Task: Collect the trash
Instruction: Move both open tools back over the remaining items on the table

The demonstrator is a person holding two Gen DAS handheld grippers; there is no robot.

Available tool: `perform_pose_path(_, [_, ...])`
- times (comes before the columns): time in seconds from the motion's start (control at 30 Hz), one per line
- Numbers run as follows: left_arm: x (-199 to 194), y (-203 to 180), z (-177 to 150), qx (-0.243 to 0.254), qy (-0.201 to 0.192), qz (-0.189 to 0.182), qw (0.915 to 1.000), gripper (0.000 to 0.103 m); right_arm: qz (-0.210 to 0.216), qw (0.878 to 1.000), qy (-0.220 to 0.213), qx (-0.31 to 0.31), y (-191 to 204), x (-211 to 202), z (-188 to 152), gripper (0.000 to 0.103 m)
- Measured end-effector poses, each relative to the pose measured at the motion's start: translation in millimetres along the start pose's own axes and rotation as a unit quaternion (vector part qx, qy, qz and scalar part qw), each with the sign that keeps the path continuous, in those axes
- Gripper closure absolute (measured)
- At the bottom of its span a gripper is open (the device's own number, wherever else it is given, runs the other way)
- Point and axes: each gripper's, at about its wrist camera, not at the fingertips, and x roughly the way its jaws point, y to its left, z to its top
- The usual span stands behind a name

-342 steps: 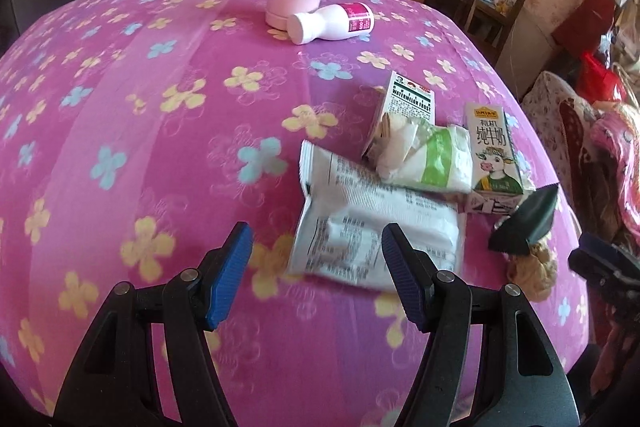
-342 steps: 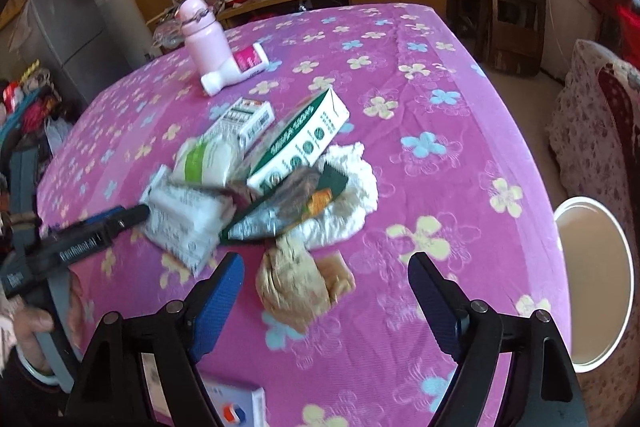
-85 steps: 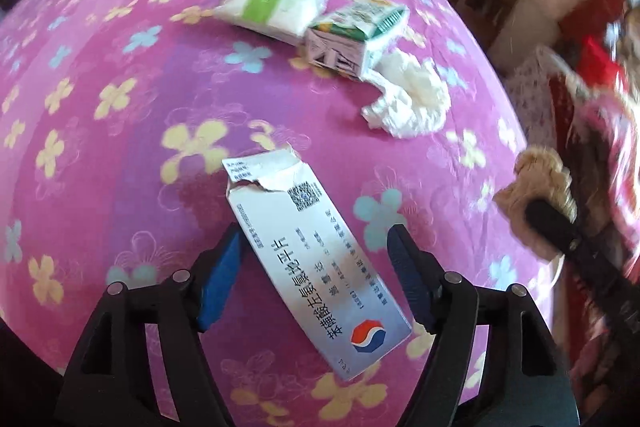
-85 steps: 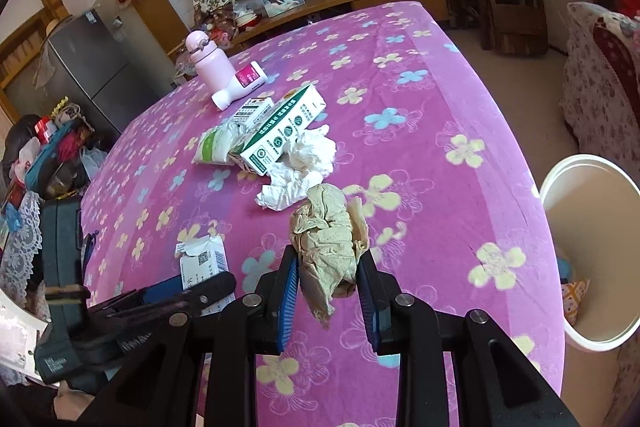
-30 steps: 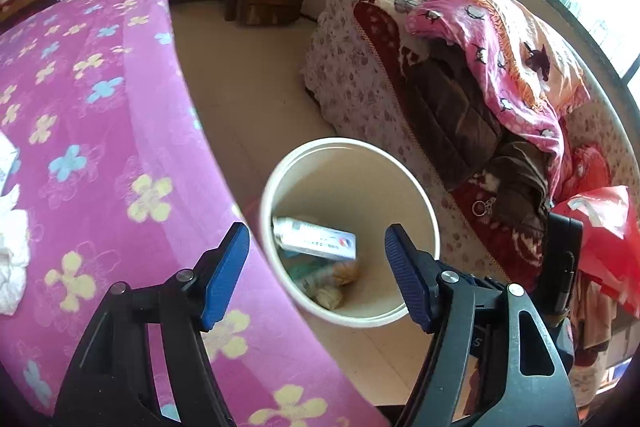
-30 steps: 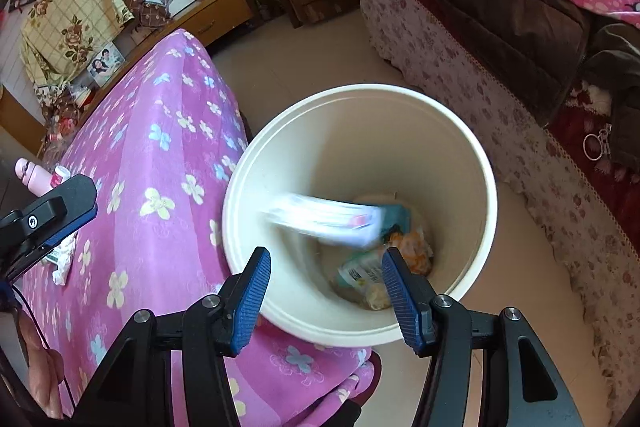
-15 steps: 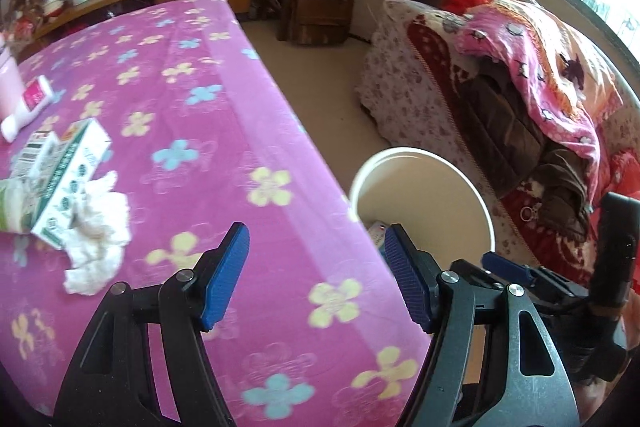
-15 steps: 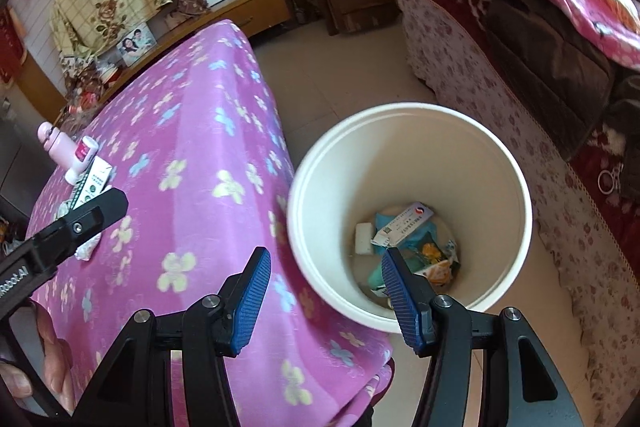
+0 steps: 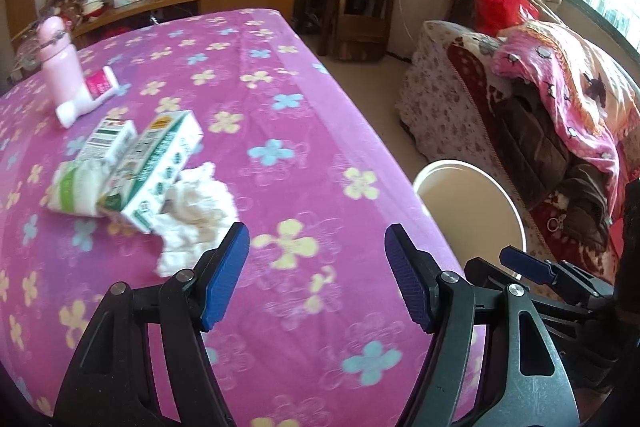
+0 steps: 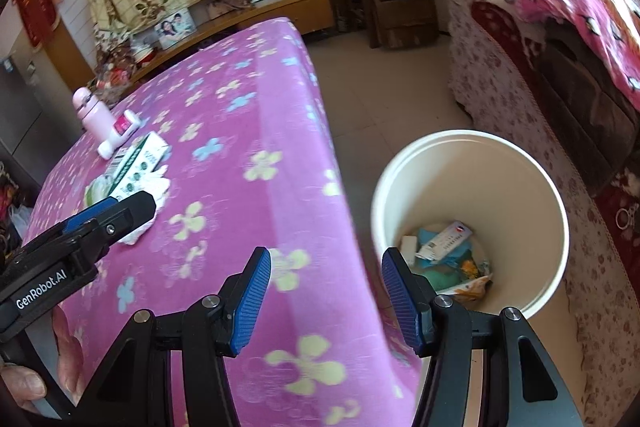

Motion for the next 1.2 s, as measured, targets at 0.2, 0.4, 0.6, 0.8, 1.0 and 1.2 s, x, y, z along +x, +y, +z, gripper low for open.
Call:
perform_pose_path(0.2, [-12,23,-8,-0.009,-0.007,0.019,0.9998,0.034,0.005,1.0,-0.001,-0.026,30,1,-2,0.047])
perform_pose_path(0.4, [-25,45,-15,-0.026,-0.014,0.033,0.999,0.034,0.005,0.999,-0.007,-0.045,56,0,-5,0.046])
perform_pose_path(0.6, [-38,68,-23,-0.034,-0.02,0.053,0.9978,0.034,0.006,0.998,-0.008,-0.064,78,-1,-7,0.046])
perform_pose_path(0.8, [-48,93,-28,-0.053,-0.025,0.069,0.9959,0.034,0.011,0.997,-0.008,-0.079,100,0,-8,0.045])
perform_pose_path(1.0, [-57,119,-35,-0.08,-0.027,0.07,0.9939,0.034,0.015,0.996,-0.012,-0.09,121,0,-9,0.041])
perform_pose_path(1.2, [-63,143,-44,-0.086,-0.02,0.077,0.9931,0.034,0.018,0.994,-0.006,-0.107,139,4,-10,0.041])
